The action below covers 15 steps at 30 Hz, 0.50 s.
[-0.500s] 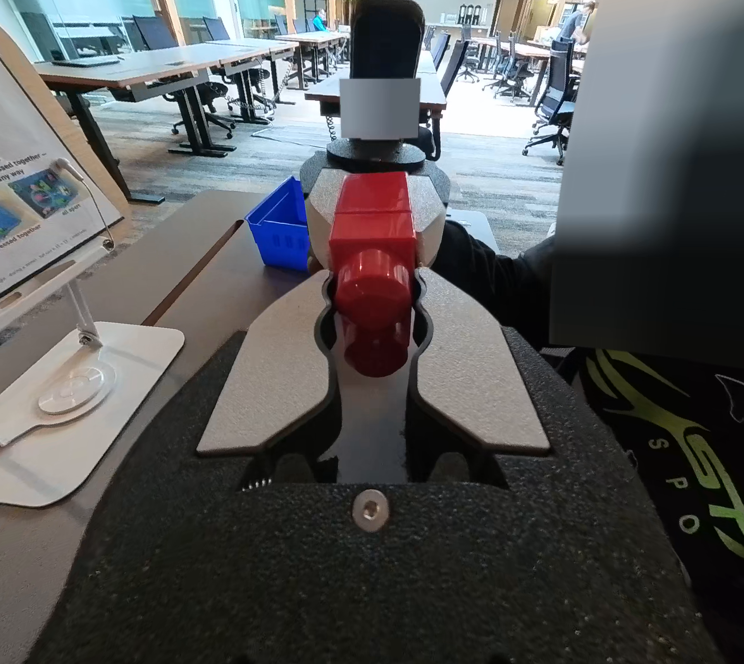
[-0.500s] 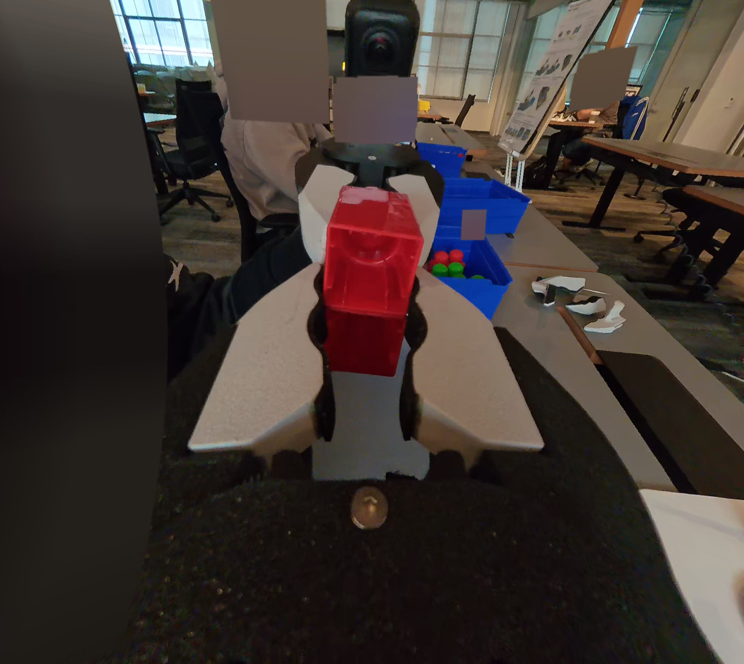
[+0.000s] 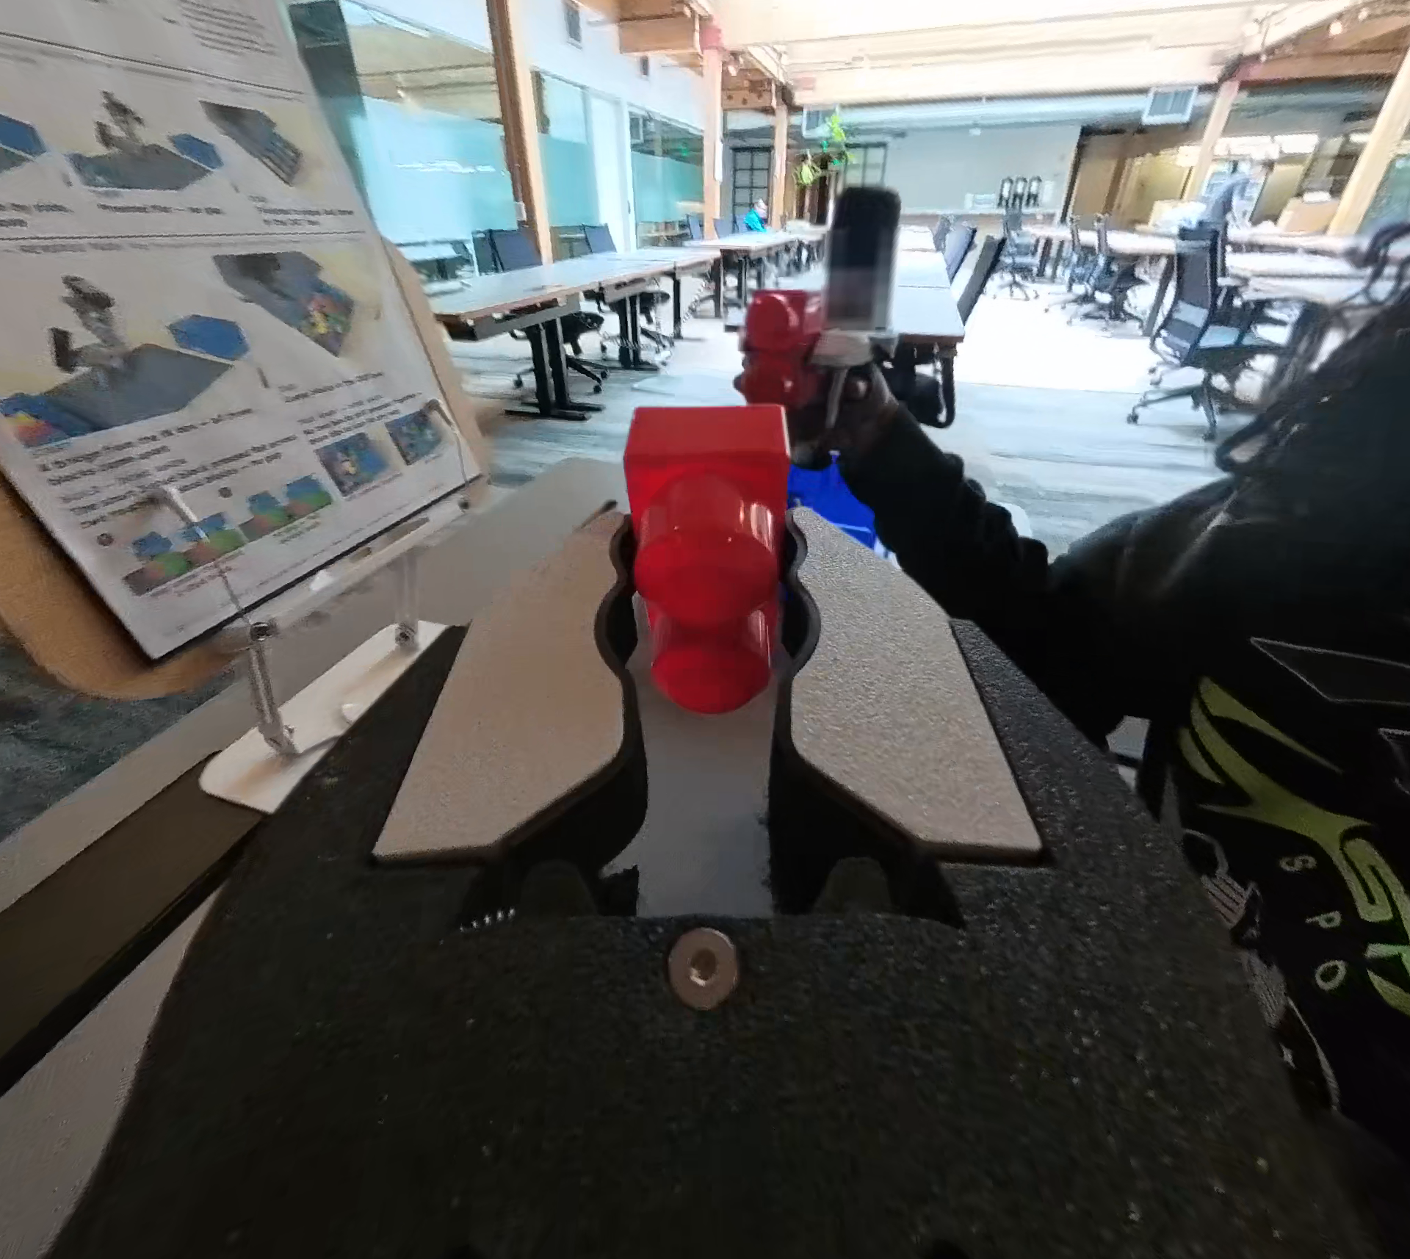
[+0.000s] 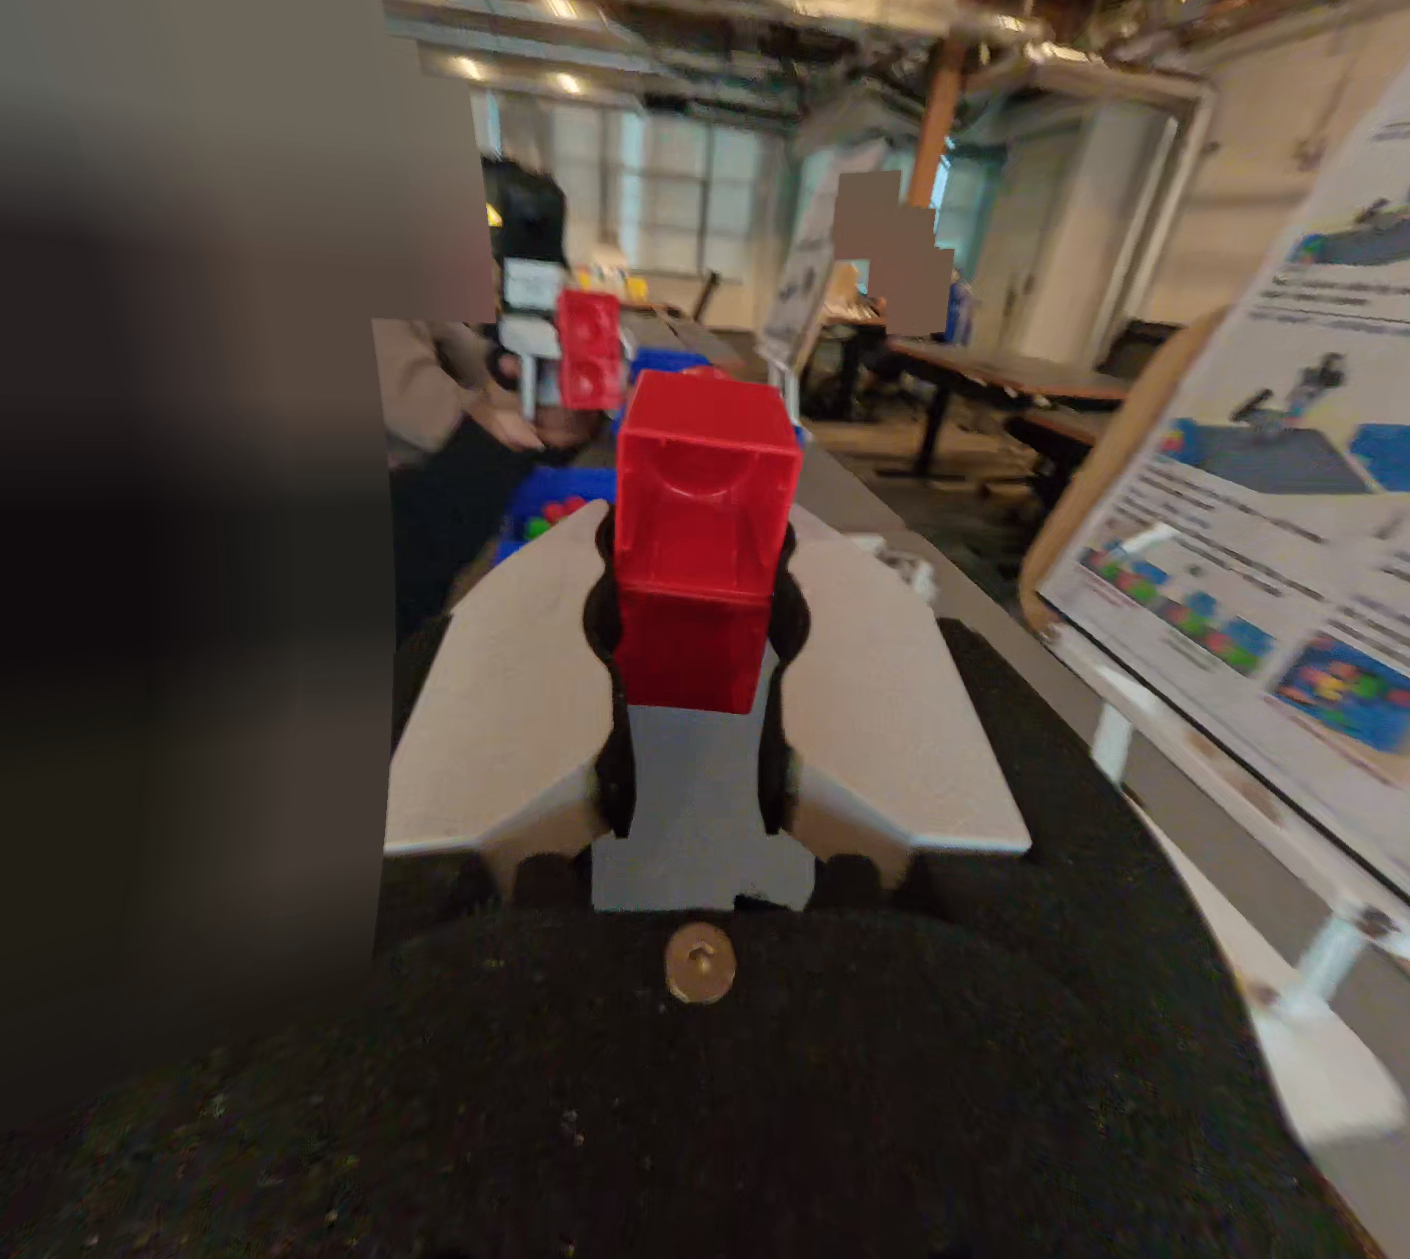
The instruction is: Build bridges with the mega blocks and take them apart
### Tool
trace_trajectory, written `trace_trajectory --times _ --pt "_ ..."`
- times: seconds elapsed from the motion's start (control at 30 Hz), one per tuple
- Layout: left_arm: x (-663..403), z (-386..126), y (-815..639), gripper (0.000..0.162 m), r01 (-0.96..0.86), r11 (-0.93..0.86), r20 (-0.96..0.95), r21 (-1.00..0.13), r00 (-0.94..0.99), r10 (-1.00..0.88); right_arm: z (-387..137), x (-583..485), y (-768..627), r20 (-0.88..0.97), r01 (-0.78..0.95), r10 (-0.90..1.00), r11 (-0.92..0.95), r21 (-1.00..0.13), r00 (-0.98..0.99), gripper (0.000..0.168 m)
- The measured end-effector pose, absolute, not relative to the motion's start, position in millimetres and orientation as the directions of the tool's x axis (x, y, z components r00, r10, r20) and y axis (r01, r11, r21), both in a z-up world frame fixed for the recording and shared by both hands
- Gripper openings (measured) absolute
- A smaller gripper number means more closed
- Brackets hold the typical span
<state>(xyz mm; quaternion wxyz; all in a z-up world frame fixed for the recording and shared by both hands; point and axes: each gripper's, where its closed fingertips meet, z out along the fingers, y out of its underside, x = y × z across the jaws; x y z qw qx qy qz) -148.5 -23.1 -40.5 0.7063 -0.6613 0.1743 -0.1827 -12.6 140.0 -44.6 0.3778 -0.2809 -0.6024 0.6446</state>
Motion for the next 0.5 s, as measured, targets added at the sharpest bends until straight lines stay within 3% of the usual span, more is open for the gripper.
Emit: trace_trajectory --times 0.1,0.2,0.33,0.5 --pt "-136 -48 -10 0.036 0.002 0.002 0.001 -1.000 0.861 -0.509 -56 -9 160 0.170 -0.025 0.907 0.174 -0.984 -0.386 0.036" --pt "-133 -54 -1 0.035 -0.003 -0.032 0.014 -1.000 0.865 -0.501 -78 19 227 0.243 0.235 0.970 0.243 -0.941 -0.029 0.036" --pt "-129 -53 -2 0.035 -0.015 -0.030 0.002 -0.999 0.865 -0.502 -135 82 322 0.201 0.523 0.915 -0.013 -0.852 0.350 0.036" --pt "-129 -55 0 0.035 -0.050 -0.041 -0.025 -0.998 0.881 -0.473 -214 110 400 0.073 0.546 0.817 -0.313 -0.777 0.573 0.037"
